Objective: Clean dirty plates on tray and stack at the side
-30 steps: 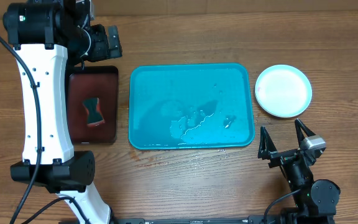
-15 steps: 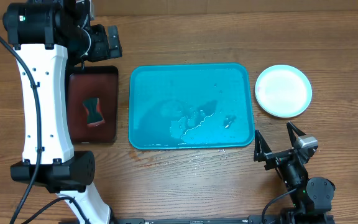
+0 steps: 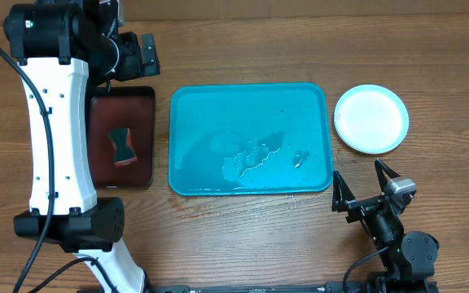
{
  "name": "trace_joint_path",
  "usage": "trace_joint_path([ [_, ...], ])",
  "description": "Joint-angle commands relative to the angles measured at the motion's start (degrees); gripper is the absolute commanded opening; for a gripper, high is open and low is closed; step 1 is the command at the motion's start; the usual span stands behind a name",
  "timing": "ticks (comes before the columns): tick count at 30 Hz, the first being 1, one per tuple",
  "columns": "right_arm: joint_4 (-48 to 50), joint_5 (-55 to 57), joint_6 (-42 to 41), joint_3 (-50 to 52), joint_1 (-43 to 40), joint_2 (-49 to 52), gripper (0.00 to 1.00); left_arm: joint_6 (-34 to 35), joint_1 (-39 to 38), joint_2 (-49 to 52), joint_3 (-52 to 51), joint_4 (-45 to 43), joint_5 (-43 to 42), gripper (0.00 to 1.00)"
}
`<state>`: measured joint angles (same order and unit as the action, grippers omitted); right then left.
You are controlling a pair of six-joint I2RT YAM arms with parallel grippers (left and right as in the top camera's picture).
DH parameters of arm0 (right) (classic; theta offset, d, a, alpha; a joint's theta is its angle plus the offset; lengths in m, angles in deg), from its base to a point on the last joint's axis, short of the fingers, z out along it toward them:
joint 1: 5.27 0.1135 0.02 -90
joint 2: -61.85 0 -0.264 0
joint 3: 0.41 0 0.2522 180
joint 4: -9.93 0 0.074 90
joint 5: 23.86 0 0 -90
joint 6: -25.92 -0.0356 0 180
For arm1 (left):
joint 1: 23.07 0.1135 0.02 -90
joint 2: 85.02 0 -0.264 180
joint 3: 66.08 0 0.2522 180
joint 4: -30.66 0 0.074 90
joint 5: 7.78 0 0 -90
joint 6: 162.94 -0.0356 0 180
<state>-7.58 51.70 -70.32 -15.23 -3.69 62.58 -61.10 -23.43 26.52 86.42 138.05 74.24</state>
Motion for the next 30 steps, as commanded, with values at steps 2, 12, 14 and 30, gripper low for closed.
trace_joint_path([
  [2, 0.5, -0.6, 0.1, 0.6, 0.3, -0.6, 1.00, 0.0, 0.1, 0.1, 0.1, 0.0, -0.6, 1.00],
  [12, 0.5, -0.6, 0.1, 0.6, 0.3, -0.6, 1.00, -0.1, -5.5, -4.4, 0.1, -0.1, -0.4, 1.00],
  [14, 0.5, -0.6, 0.1, 0.6, 0.3, -0.6, 1.00, -1.4, -8.3, -7.5, 0.1, -1.4, 3.6, 1.00],
  [30, 0.5, -0.6, 0.1, 0.6, 0.3, -0.6, 1.00, -7.8, -7.7, -39.8, -26.0, -32.2, 9.0, 1.00],
])
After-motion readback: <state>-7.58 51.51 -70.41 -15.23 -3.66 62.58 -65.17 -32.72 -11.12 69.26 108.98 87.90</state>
